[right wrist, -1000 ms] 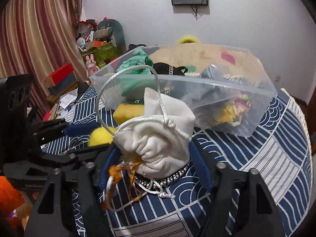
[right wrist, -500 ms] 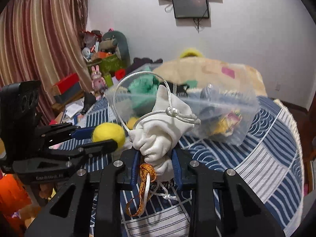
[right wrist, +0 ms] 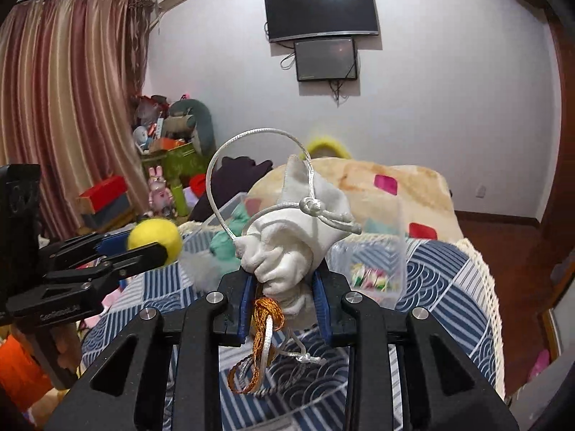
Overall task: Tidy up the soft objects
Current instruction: 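Place the felt ball into the box with the left tool while the right drops the pouch in, then grasp the yellow sponge with the left tool while the right grasps the beaded bracelet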
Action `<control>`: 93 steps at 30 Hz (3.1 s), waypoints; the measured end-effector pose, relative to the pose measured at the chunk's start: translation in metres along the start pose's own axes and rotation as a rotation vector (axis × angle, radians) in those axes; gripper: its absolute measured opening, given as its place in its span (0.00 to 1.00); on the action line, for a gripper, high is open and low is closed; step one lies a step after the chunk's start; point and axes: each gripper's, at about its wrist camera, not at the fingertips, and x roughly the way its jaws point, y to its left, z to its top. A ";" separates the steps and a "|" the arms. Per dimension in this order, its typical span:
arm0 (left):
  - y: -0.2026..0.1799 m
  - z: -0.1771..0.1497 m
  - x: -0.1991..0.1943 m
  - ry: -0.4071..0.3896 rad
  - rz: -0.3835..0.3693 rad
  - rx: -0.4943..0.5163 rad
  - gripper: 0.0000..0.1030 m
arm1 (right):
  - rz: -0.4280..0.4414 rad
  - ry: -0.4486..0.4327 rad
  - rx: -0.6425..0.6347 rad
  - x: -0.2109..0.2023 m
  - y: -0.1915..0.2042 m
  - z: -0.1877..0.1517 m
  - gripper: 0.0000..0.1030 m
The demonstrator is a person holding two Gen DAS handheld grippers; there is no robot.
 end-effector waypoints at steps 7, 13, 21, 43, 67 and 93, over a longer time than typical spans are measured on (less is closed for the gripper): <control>0.009 0.006 0.033 0.027 0.058 0.004 0.43 | -0.017 0.019 0.051 0.026 -0.012 0.013 0.26; 0.020 0.003 0.059 0.068 0.068 -0.034 0.43 | -0.006 0.082 0.059 0.052 -0.012 0.014 0.26; 0.027 -0.002 0.089 0.134 0.081 -0.051 0.43 | -0.020 0.166 0.034 0.083 -0.006 0.010 0.26; 0.028 -0.007 0.069 0.136 0.085 -0.025 0.66 | -0.064 0.147 -0.023 0.049 -0.008 0.003 0.67; -0.016 -0.047 0.086 0.296 0.036 0.010 0.88 | -0.066 0.186 0.040 0.013 -0.028 -0.047 0.74; -0.017 -0.066 0.054 0.241 0.016 0.040 0.56 | -0.075 0.276 -0.118 0.038 0.006 -0.072 0.07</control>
